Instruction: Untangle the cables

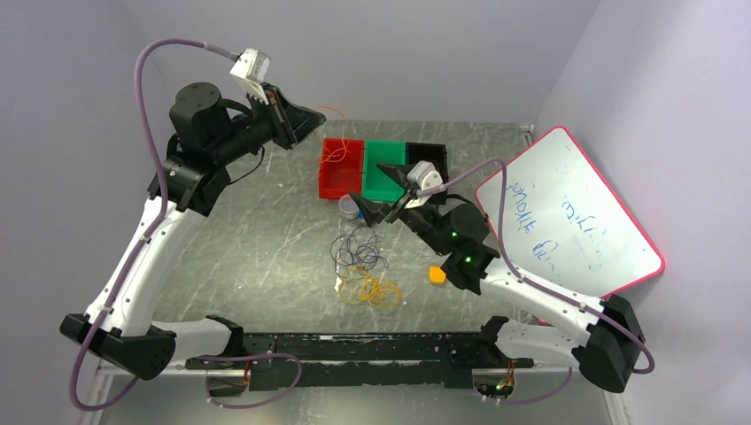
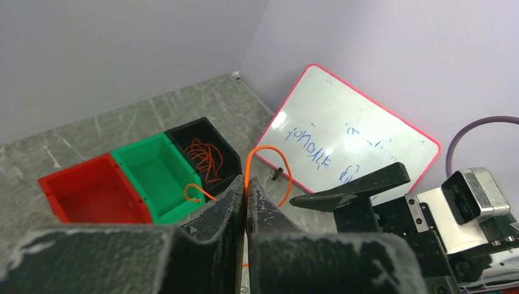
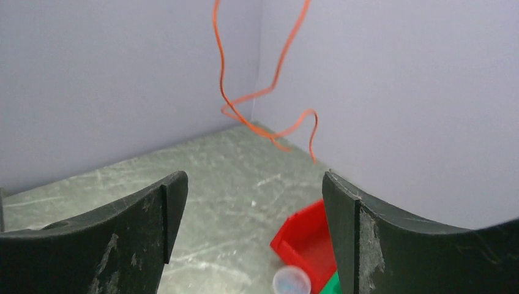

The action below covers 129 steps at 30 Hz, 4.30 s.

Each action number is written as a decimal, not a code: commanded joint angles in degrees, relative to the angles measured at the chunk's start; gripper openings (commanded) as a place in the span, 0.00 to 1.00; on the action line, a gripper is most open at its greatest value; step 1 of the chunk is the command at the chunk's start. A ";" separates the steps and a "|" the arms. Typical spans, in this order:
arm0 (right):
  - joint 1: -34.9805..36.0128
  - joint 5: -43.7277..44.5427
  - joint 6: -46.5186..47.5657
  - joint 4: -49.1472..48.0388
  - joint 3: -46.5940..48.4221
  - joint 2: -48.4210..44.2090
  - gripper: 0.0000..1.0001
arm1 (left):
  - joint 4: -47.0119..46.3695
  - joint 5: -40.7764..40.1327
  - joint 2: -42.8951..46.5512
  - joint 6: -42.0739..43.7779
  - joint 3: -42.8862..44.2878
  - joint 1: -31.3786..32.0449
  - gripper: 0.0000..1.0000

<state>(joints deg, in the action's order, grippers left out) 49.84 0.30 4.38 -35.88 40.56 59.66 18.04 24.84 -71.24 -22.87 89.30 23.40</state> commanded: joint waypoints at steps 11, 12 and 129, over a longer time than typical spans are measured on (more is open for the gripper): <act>0.01 -7.50 7.80 -22.38 8.33 12.63 0.84 | -5.68 5.87 1.69 -5.55 -0.15 -0.22 0.07; -0.01 -7.67 7.67 -22.66 8.85 13.36 0.84 | -5.79 5.95 1.78 -5.61 -0.24 -0.25 0.07; -37.04 -6.33 -15.62 52.31 50.64 61.57 0.01 | 3.82 -11.28 0.53 -3.14 -19.38 -0.54 0.74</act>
<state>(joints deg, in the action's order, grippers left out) 11.46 -8.05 -12.95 15.35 88.84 120.62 21.47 15.07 -70.46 -25.78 70.63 23.31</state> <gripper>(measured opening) 0.036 0.734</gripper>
